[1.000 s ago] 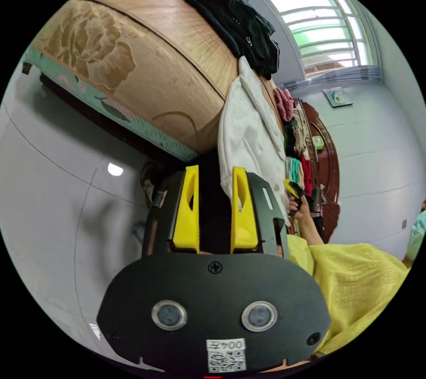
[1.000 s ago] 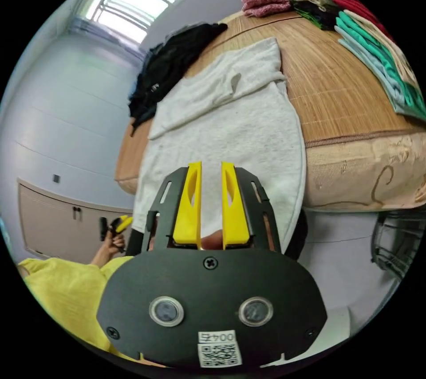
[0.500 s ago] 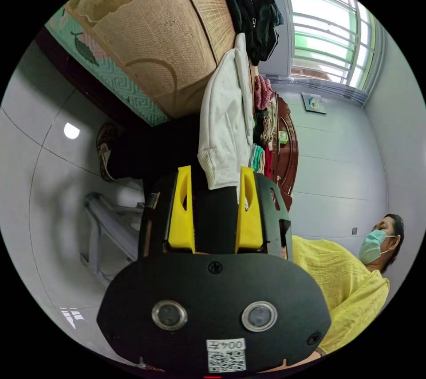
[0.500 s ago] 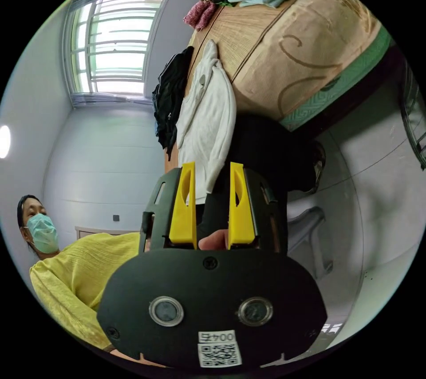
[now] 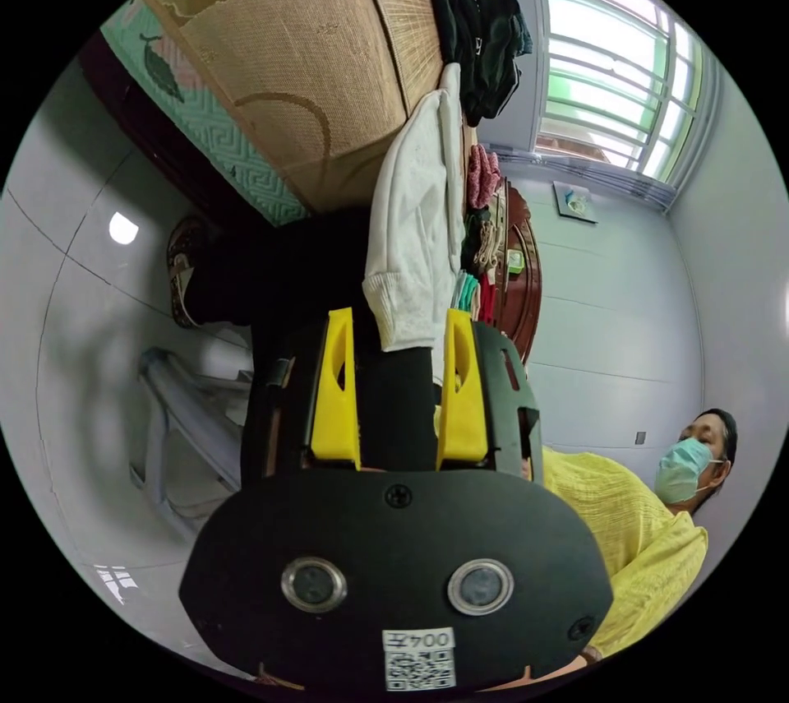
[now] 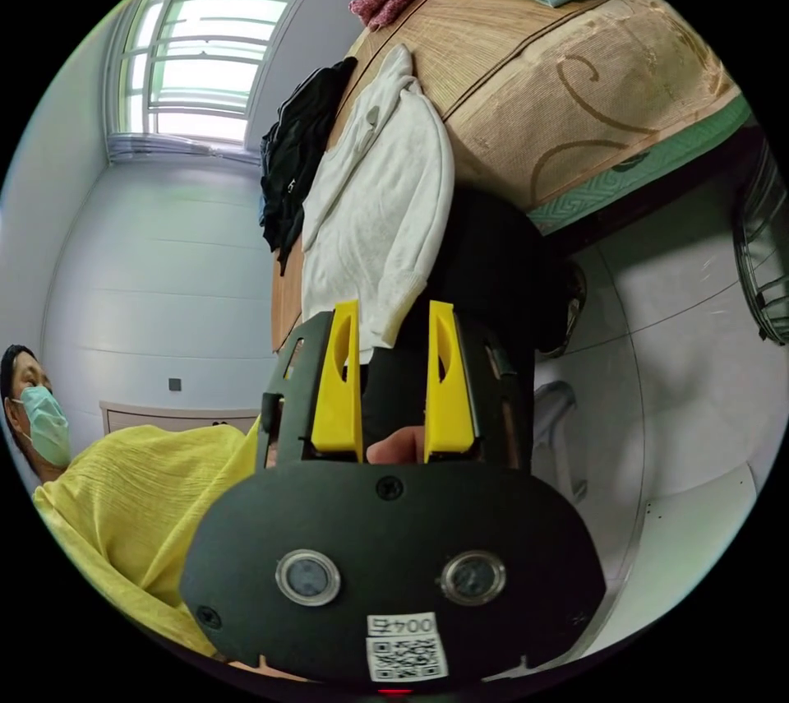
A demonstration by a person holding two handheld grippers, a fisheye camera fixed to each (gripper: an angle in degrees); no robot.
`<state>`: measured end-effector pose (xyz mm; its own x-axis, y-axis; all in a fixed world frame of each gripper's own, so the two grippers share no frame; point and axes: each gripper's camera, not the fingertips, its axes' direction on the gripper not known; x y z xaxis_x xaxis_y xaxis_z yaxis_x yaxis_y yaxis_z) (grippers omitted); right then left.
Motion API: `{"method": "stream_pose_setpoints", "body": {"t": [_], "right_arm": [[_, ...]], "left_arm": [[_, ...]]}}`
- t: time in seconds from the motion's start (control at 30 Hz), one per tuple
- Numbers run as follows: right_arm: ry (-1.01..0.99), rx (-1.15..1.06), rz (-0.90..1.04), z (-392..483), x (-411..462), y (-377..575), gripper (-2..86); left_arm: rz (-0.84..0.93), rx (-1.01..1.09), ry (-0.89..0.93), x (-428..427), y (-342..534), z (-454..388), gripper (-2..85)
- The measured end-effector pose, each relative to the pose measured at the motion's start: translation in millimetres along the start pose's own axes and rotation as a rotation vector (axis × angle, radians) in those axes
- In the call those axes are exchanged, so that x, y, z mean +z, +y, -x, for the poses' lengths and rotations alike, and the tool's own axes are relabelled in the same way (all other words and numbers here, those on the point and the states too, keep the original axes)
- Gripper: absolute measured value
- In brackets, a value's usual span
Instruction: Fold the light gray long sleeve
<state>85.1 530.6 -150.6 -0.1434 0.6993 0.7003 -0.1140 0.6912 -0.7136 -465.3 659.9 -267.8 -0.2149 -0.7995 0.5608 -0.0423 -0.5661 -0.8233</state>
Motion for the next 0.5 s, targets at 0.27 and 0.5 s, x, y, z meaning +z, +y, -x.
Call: {"method": "stream_pose_setpoints", "body": {"t": [0.27,0.5], "right_arm": [[0.012,-0.031,0.024,20,-6,16,11.3],[0.021,-0.042,0.028,34,-8,30,11.0]], "left_arm": [[0.009,-0.008,-0.001,9,2,0,15.0],[0.057,0.044,-0.039,28,1,-16,13.2]]}}
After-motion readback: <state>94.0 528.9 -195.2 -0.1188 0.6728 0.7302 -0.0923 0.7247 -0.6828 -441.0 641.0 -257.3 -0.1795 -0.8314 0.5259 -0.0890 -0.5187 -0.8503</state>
